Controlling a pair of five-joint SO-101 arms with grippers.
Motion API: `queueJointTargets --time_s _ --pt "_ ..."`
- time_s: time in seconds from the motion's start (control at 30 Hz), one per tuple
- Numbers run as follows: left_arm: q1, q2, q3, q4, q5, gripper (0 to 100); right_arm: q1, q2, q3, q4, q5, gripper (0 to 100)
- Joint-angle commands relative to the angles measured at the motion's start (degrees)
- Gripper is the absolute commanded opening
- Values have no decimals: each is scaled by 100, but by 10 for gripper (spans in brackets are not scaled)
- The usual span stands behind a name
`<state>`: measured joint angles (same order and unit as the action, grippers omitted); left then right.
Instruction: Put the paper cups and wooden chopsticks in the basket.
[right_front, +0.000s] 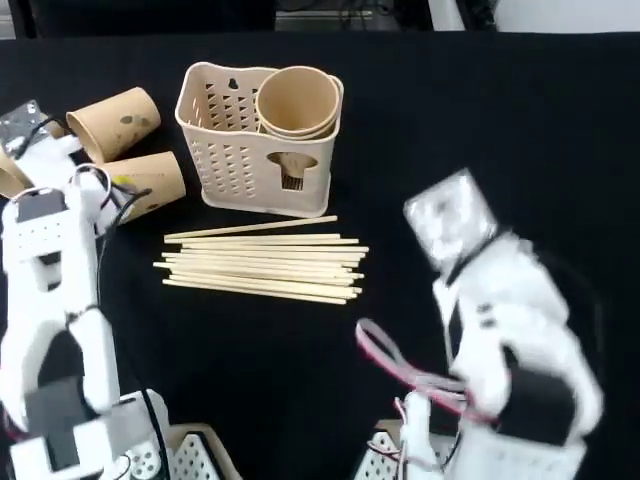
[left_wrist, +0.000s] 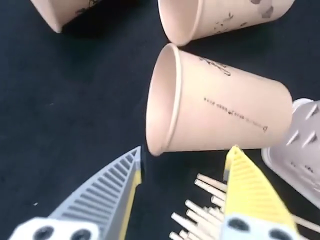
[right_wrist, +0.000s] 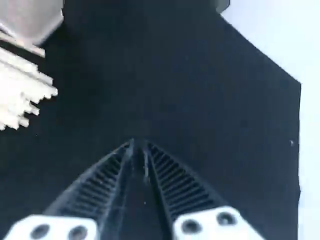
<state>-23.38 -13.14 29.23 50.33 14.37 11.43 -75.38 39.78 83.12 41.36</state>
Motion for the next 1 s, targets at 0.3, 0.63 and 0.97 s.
queueJointTargets --time_s 0.3,0.63,0.97 --pt "75 1081 -119 -1987 18 263 774 -3143 1710 158 44 15" --pt "233 985 -48 -2136 62 41 738 -3029 1736 105 18 14" --pt "286 53 523 -2127 18 28 738 -3029 1727 123 9 14"
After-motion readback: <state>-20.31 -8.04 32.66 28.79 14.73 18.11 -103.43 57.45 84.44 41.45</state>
